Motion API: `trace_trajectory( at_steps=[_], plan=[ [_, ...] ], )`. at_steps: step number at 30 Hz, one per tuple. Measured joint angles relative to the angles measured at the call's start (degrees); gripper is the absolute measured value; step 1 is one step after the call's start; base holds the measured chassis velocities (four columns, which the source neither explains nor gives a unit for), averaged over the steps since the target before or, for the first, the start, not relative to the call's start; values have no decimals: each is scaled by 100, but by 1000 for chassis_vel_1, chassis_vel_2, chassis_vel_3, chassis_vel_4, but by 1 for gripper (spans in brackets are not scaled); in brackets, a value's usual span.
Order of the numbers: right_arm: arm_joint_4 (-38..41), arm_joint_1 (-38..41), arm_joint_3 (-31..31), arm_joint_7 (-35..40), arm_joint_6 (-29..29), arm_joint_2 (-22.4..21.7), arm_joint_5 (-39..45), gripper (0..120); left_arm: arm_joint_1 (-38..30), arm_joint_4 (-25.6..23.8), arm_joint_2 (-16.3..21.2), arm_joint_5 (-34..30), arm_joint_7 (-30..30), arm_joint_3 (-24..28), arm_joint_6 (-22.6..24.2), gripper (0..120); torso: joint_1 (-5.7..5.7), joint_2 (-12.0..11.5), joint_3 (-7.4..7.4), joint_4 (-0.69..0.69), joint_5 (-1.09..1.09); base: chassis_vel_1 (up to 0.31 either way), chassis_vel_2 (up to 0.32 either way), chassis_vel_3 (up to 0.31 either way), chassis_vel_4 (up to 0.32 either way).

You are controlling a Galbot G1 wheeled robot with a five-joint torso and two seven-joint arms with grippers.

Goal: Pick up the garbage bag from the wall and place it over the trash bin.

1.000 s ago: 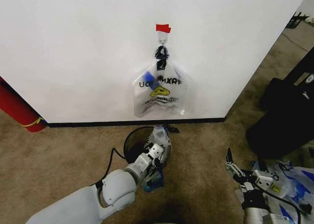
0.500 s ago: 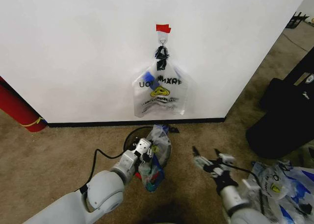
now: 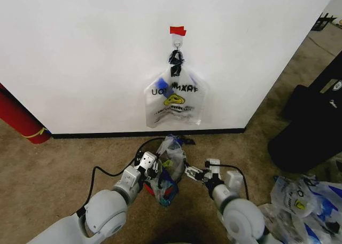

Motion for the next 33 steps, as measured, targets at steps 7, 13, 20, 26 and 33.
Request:
trace_trajectory(
  at_steps=[7, 13, 20, 26, 33],
  plan=[
    [-423, 545, -397, 1113, -262, 652, 276, 100, 39, 16, 8, -12, 6, -133, -40, 0, 0, 0, 0, 1, 0, 0, 0, 0, 0],
    [-576, 876, -419, 2108, -548, 919, 996, 100, 9, 46, 14, -36, 8, -135, -43, 0, 0, 0, 0, 1, 0, 0, 0, 0, 0],
    [-772, 1025, -458, 2472, -709, 991, 1376, 100, 51, 97, -1, -12, 10, -93, -70, 0, 0, 0, 0, 0, 2, 0, 0, 0, 0],
    [-1098, 1201, -378, 2616, -710, 1159, 1645, 85, 81, 104, 1, 9, 10, -80, -97, 0, 0, 0, 0, 0, 1, 0, 0, 0, 0],
    [-1184, 1250, -360, 2688, -709, 1202, 1695, 59, 97, 81, -2, -12, 3, -83, -97, 0, 0, 0, 0, 0, 1, 0, 0, 0, 0]
  ],
)
